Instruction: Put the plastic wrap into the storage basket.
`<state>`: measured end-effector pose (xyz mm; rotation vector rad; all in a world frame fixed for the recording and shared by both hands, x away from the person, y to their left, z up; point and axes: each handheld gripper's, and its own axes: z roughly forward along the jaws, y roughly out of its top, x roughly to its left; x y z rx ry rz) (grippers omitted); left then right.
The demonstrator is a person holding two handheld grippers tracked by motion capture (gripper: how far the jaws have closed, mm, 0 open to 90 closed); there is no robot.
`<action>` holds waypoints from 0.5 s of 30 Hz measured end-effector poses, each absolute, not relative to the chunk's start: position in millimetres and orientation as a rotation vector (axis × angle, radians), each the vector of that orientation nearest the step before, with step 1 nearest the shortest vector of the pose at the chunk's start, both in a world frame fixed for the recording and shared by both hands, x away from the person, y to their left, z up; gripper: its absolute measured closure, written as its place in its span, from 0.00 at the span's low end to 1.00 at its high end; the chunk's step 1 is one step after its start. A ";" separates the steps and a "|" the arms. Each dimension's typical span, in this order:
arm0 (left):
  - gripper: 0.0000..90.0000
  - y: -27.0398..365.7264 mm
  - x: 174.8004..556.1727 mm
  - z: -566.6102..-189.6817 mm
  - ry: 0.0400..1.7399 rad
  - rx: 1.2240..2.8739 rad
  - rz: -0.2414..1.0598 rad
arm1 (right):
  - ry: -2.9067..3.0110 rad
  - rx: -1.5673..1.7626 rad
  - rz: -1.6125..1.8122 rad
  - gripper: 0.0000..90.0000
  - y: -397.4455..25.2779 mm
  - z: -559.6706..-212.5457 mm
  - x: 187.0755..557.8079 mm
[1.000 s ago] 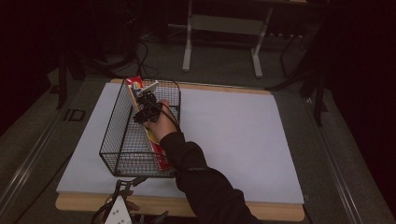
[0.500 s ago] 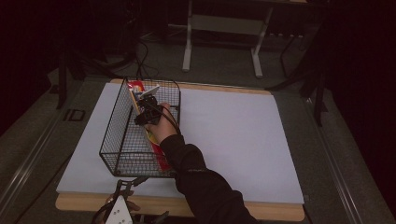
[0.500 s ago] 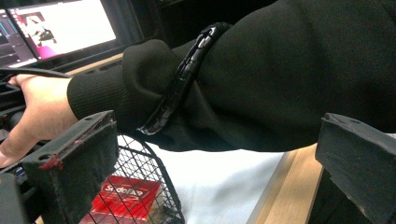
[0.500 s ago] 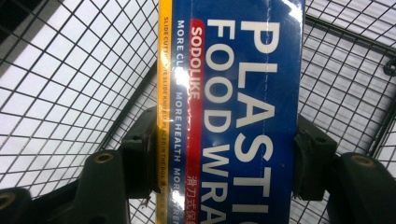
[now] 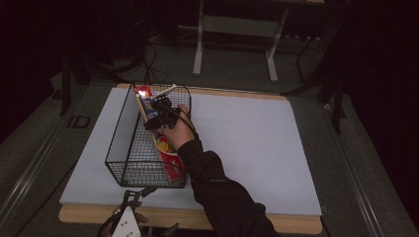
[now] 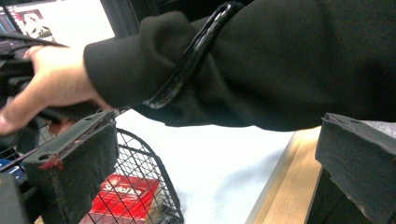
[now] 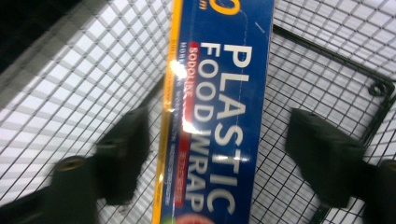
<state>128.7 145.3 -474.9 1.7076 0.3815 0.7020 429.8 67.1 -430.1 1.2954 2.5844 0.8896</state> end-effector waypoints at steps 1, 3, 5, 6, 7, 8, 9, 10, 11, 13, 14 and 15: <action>0.00 145.0 128.7 -474.9 0.381 1.707 0.703 | 2.605 1.262 0.904 0.18 63.7 -427.7 428.8; 0.00 144.7 128.9 -475.0 0.380 1.711 0.705 | 2.626 1.201 0.933 0.16 56.4 -422.2 425.9; 0.00 144.6 129.4 -475.3 0.382 1.711 0.706 | 2.603 1.180 0.964 0.16 48.4 -416.2 423.0; 0.00 144.7 130.0 -475.4 0.384 1.712 0.702 | 2.594 1.161 0.985 0.16 43.9 -413.5 421.9; 0.00 144.6 130.4 -475.6 0.387 1.711 0.700 | 2.580 1.161 1.012 0.16 37.9 -410.3 420.7; 0.00 144.5 130.7 -475.8 0.389 1.712 0.698 | 2.575 1.158 1.037 0.16 33.1 -408.1 419.7; 0.00 144.4 130.9 -476.0 0.390 1.713 0.697 | 2.573 1.149 1.046 0.16 29.6 -406.9 419.0; 0.00 144.1 131.0 -476.1 0.389 1.714 0.697 | 2.563 1.143 1.051 0.16 25.3 -405.1 417.7; 0.00 144.0 131.1 -476.2 0.390 1.714 0.696 | 2.554 1.131 1.052 0.15 21.1 -403.9 416.3; 0.00 143.4 131.2 -476.4 0.389 1.719 0.695 | 2.545 1.125 1.053 0.16 12.4 -401.6 413.5; 0.00 143.2 131.3 -476.5 0.388 1.719 0.696 | 2.540 1.126 1.059 0.16 7.7 -400.4 412.1; 0.00 143.0 131.3 -476.6 0.388 1.720 0.695 | 2.538 1.117 1.063 0.16 3.0 -399.2 410.8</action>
